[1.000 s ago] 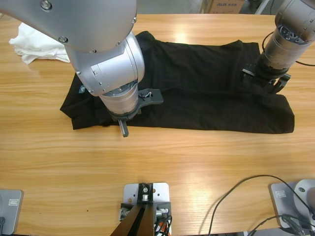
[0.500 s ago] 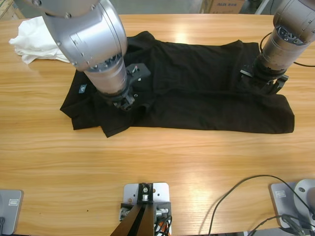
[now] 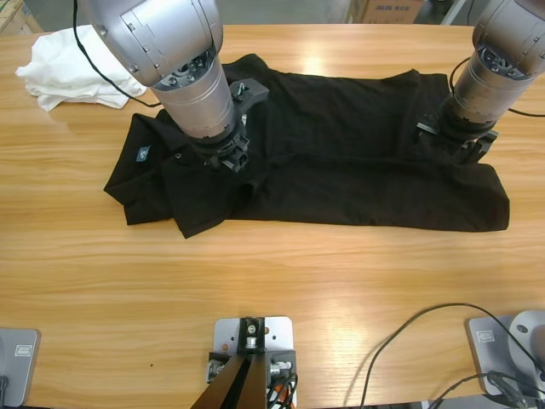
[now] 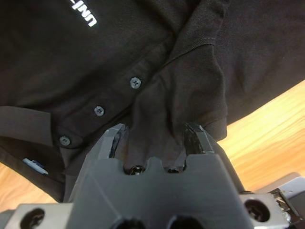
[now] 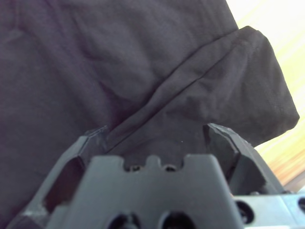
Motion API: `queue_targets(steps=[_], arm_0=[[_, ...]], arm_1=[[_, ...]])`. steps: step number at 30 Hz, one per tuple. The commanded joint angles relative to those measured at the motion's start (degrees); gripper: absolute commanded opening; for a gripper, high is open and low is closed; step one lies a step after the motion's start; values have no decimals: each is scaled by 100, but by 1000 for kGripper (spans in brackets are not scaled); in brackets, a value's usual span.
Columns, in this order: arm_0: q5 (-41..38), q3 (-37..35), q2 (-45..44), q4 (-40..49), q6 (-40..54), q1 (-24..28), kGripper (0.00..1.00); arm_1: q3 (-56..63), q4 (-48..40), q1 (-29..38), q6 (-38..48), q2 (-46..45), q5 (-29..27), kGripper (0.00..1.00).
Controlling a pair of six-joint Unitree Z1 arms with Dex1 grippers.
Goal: Fold clothes
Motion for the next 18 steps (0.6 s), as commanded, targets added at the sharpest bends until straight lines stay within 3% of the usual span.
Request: queue_targets(steps=[1, 15, 18], arm_0=[[-293, 111, 633, -45, -215, -287, 444], [-391, -53, 926, -513, -669, -410, 467], [-463, -2, 1023, -425, -660, -524, 558]], arm_1=[[254, -29, 58, -77, 47, 96, 812], [389, 219, -196, -507, -449, 33, 819], [384, 438, -333, -746, -623, 47, 874]])
